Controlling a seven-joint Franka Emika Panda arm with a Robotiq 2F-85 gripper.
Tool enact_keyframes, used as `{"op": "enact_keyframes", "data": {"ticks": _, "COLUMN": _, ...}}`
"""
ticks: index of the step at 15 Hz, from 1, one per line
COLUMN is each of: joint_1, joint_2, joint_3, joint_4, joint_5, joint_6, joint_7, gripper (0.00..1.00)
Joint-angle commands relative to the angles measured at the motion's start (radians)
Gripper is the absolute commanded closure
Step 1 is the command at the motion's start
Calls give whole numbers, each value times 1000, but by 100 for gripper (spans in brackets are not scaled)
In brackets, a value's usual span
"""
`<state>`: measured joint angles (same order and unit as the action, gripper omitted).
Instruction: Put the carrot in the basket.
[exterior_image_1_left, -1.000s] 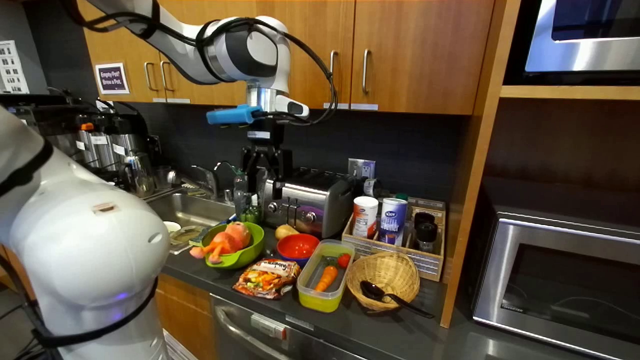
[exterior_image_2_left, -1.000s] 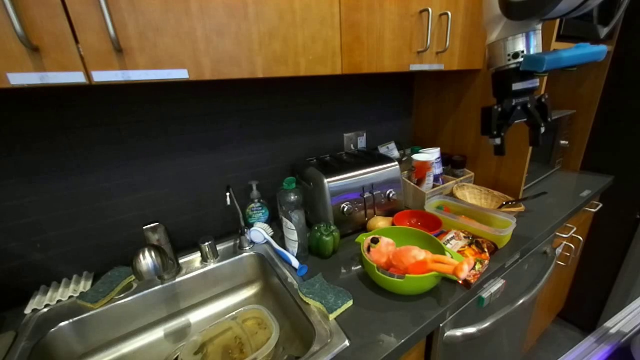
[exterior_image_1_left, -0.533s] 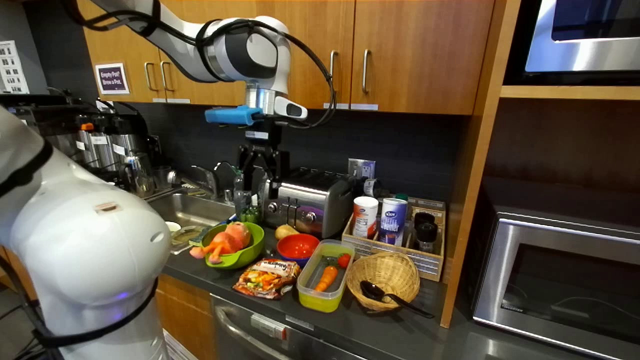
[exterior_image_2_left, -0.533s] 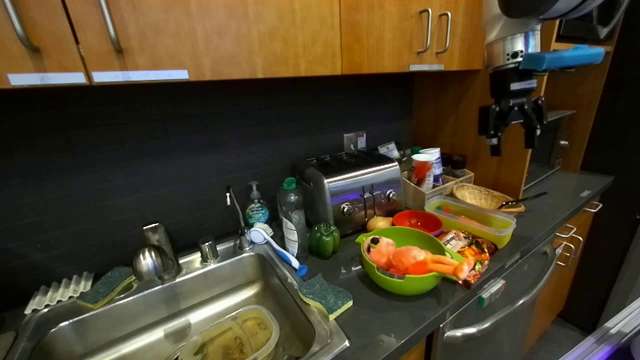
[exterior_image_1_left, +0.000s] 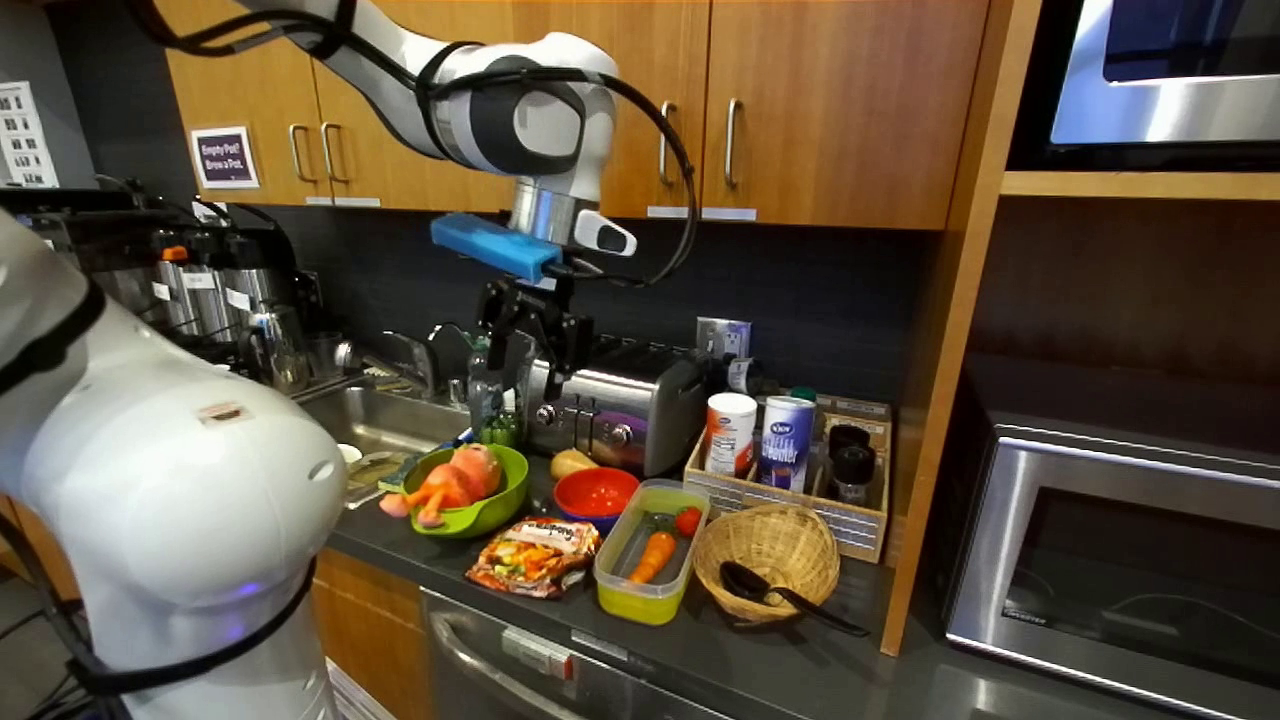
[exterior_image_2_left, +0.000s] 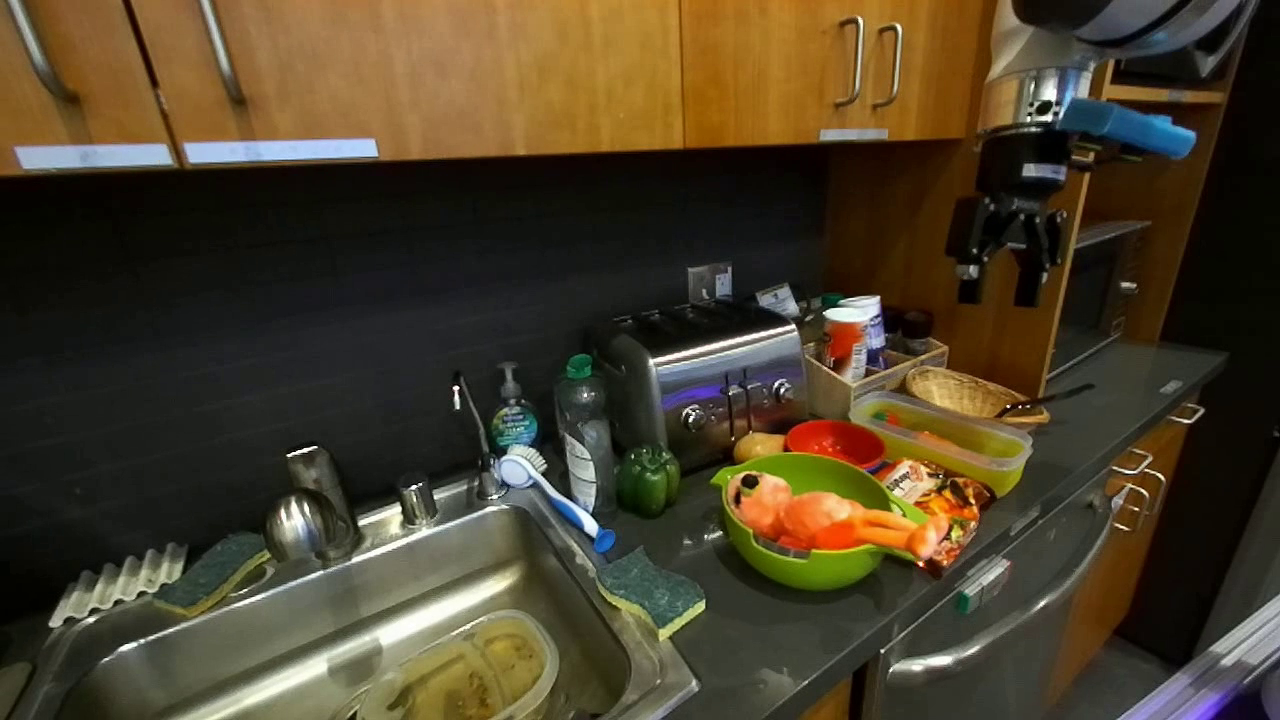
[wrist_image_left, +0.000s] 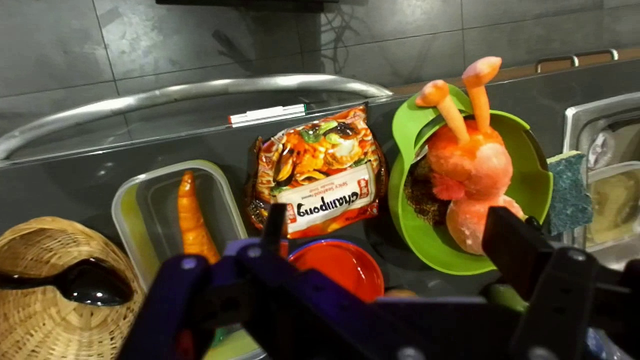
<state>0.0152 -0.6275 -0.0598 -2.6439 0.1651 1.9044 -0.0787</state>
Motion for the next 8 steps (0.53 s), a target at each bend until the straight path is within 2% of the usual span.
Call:
{"op": "enact_keyframes", "data": {"ticks": 1, "joint_1": 2, "joint_2": 54, "joint_3": -103, "joint_4": 7, "joint_5": 39, "joint_6": 29, "joint_7": -180, "gripper": 0}}
{"op": "enact_keyframes", "data": {"ticks": 5, "joint_1": 17, "joint_2": 148, "joint_3": -191, "joint_4": 51, "joint_5": 85, "joint_6": -13, "joint_7": -365, "gripper": 0}}
{"op": "enact_keyframes", "data": {"ticks": 8, "joint_1": 14, "joint_2": 223, "joint_3": -209, "joint_4": 93, "joint_5": 126, "joint_6": -48, "joint_7": -452, "gripper": 0}}
